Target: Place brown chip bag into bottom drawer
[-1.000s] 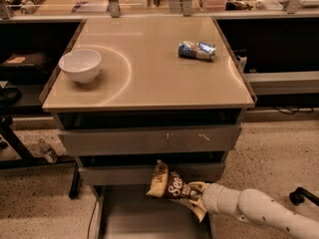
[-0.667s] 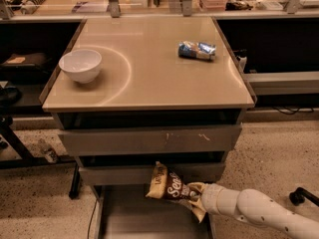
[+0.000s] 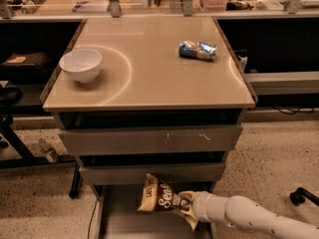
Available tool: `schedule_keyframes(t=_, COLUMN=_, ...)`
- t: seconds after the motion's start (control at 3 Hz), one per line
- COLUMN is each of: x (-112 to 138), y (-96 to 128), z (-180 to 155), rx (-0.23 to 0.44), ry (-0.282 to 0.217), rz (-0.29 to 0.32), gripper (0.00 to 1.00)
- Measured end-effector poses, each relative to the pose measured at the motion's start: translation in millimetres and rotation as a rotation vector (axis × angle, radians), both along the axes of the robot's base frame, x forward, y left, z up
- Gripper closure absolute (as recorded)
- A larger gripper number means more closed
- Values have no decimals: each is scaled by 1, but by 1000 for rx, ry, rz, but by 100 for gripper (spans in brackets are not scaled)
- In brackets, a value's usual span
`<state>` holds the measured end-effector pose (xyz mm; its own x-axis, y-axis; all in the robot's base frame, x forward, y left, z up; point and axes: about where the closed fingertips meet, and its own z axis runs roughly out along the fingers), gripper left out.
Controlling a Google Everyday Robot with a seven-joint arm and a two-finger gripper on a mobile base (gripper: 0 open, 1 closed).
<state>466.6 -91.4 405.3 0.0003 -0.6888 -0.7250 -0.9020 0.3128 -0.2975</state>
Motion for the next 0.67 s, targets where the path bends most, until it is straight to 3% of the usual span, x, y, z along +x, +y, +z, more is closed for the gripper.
schedule_keyframes(t=0.67, x=-17, y=16, z=-90, rx=-59, ry=26, rz=93, gripper=100)
